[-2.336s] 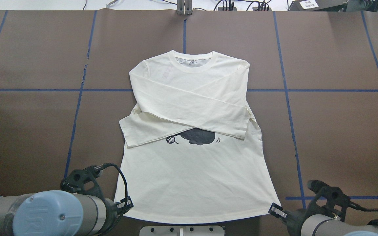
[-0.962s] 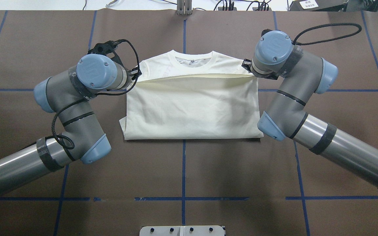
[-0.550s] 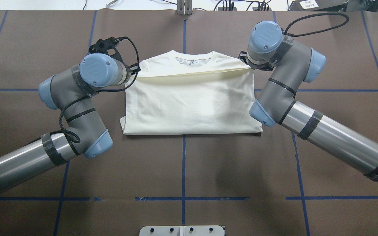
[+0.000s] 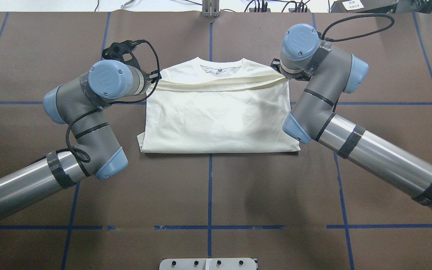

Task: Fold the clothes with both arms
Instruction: 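Release the hem and pull both grippers back from the folded shirt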

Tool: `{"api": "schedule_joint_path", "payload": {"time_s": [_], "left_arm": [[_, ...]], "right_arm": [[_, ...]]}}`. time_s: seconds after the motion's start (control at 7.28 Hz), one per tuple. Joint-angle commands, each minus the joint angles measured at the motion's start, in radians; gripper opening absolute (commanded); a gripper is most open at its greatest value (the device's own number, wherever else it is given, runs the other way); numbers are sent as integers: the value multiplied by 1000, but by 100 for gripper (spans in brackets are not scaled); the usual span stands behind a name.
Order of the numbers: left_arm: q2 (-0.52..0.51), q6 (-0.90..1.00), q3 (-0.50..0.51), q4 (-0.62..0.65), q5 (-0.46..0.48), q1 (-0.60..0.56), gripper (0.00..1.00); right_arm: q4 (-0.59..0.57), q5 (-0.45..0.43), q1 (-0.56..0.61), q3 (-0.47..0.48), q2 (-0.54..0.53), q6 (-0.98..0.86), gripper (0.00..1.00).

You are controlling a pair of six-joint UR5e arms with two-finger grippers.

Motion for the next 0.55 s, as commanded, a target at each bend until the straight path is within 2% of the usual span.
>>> {"api": "schedule_joint_path", "payload": {"time_s": [0.0,0.14,0.27,0.41], "left_arm": [[29,3,-18,-63,-11,-6,40],[76,3,-127,-86,-50,-12,41],[106,1,-172,-88,-87,-14,42],[108,1,-173,-88,-88,-14,43]], "right_arm": [[1,7,3,87,-18,10,44],[-13,54,-14,237,-104,22,50],[-7,71,-64,418,-268,67,58],[-7,64,-131,521,-377,141,59]]}}
